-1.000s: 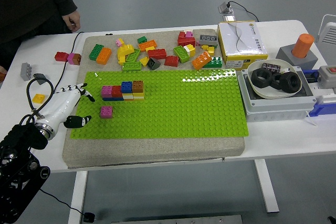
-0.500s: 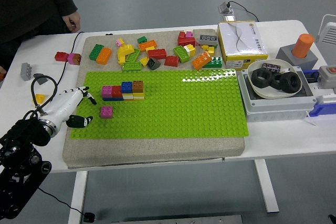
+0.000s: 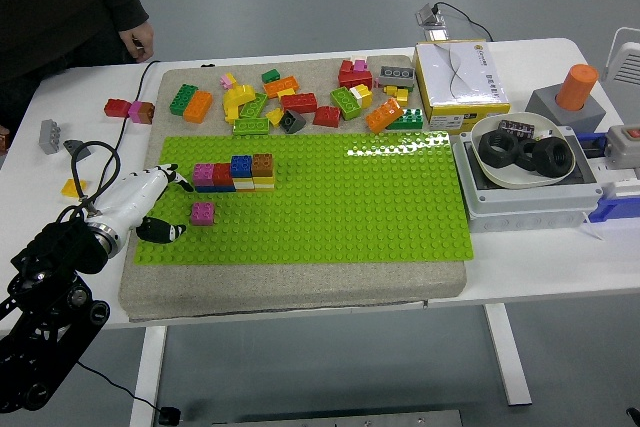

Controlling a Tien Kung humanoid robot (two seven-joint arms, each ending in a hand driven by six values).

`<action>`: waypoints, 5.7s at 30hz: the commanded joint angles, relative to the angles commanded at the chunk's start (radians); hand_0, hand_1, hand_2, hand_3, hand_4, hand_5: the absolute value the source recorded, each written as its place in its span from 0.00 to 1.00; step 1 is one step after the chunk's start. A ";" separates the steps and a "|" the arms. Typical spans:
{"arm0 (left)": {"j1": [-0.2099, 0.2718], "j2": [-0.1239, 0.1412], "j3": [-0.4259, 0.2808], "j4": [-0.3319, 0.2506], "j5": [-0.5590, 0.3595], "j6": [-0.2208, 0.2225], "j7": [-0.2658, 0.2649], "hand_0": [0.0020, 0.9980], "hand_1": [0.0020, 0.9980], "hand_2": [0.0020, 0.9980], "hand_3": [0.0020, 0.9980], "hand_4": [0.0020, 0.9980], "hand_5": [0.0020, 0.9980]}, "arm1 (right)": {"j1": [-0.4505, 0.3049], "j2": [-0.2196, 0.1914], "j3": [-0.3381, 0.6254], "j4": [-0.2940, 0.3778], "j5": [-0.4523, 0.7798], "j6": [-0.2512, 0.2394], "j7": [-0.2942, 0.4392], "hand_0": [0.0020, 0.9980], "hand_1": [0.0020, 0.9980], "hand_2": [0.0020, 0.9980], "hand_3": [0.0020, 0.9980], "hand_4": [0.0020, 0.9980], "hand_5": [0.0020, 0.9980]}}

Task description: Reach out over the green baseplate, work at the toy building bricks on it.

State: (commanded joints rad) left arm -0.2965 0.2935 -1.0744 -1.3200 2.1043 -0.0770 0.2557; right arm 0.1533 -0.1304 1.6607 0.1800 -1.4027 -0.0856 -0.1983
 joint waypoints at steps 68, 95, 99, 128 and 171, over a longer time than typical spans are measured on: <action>-0.057 -0.055 -0.013 0.093 -0.155 -0.080 0.030 1.00 0.99 0.97 0.52 0.67 0.00 | 0.008 -0.005 0.005 0.000 0.003 0.008 0.009 0.58 0.56 0.62 0.65 0.64 0.75; -0.038 -0.059 -0.144 0.044 -0.128 -0.061 0.023 1.00 0.97 0.95 0.47 0.72 0.00 | 0.004 -0.004 0.009 0.000 0.000 0.009 0.010 0.58 0.56 0.62 0.65 0.64 0.75; -0.070 -0.053 -0.149 0.061 -0.132 -0.064 0.023 1.00 0.97 0.95 0.47 0.72 0.00 | 0.006 -0.004 0.010 0.000 -0.001 0.009 0.010 0.58 0.55 0.62 0.65 0.64 0.74; -0.227 -0.186 -0.120 0.260 -0.181 -0.070 0.013 1.00 0.97 0.95 0.47 0.66 0.00 | 0.017 0.001 0.002 0.000 0.001 0.009 0.004 0.58 0.56 0.62 0.65 0.64 0.73; -0.226 -0.208 -0.127 0.305 -0.183 -0.054 -0.011 1.00 0.97 0.97 0.67 0.59 0.00 | 0.016 0.006 0.006 0.000 0.010 0.008 0.005 0.59 0.56 0.62 0.65 0.64 0.73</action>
State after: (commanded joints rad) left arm -0.5224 0.0858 -1.2015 -1.0151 1.9215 -0.1306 0.2450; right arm 0.1693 -0.1245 1.6669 0.1800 -1.3926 -0.0776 -0.1931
